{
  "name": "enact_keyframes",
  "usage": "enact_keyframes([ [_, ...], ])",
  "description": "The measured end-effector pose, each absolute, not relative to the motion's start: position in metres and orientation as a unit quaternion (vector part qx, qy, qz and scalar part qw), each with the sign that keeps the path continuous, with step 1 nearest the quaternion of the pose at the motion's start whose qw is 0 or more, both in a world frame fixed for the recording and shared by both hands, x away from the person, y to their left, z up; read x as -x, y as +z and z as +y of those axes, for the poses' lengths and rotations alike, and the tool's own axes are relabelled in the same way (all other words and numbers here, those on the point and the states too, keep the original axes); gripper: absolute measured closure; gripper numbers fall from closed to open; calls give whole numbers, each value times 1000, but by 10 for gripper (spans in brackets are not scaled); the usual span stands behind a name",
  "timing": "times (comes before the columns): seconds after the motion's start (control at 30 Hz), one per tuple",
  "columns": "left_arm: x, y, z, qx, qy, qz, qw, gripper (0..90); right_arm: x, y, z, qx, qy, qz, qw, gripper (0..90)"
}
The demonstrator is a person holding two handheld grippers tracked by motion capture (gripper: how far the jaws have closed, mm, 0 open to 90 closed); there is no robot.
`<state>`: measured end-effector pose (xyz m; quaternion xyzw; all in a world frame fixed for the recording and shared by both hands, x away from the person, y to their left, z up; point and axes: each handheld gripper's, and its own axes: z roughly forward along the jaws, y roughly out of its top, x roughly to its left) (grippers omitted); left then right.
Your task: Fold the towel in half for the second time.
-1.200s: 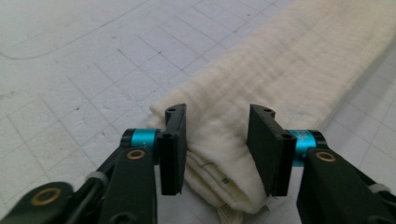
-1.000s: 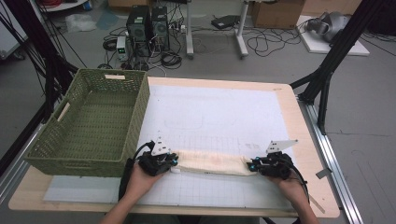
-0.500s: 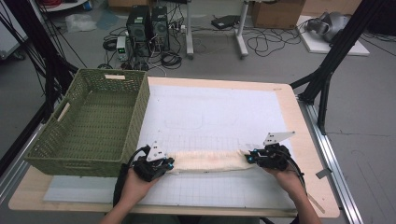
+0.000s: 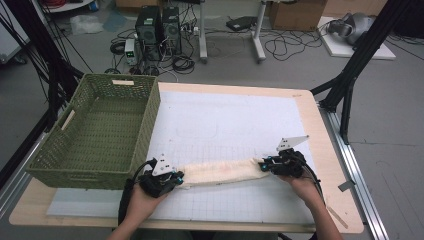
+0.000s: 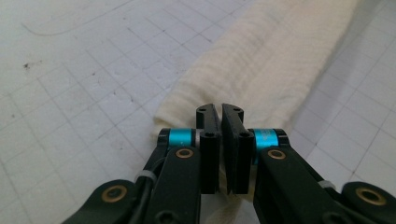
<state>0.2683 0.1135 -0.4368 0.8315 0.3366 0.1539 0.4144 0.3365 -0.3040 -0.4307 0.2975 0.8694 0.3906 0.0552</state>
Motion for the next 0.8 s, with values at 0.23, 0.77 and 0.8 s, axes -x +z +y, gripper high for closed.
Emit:
enact_keyframes([
  [0.23, -275, -420, 111, -819, 171, 321, 443, 689, -333, -426, -316, -321, 421, 846, 53, 591],
  [0.77, -303, -410, 71, -838, 128, 243, 471, 518, -310, -427, -325, -332, 439, 832, 73, 430],
  [0.8, -303, -410, 69, -839, 129, 237, 472, 517, -307, -426, -326, -332, 443, 829, 74, 418],
])
